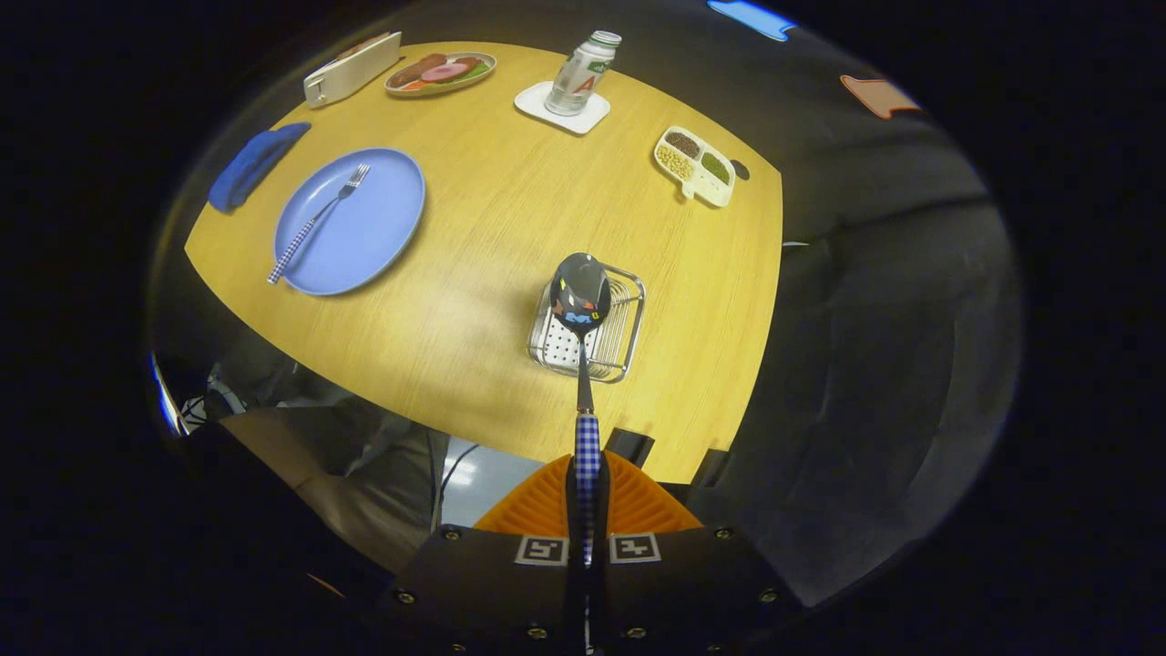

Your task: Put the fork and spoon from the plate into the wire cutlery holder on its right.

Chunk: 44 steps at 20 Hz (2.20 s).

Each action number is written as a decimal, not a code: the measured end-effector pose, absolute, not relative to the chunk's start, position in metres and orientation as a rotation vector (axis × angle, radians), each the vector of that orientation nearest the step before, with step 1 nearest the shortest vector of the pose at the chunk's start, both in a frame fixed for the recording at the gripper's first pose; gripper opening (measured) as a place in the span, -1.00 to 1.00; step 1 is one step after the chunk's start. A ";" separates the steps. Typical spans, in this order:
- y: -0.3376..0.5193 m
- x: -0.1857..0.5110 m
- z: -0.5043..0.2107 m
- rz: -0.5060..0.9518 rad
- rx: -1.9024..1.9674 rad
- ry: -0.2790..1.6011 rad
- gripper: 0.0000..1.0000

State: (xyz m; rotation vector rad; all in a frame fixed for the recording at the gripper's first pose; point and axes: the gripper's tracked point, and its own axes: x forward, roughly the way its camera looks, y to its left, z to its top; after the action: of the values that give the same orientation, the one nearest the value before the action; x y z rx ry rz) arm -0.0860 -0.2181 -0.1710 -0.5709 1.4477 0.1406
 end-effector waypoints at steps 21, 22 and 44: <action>-0.244 -0.047 -0.226 0.252 -0.863 1.698 -0.95; -0.245 -0.043 -0.228 0.255 -0.875 1.704 -0.96; -0.228 -0.009 -0.204 0.231 -0.801 1.464 0.82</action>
State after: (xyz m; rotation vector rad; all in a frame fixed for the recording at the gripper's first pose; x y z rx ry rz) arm -0.0092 -0.2277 -0.2044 -0.8010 1.4638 0.2307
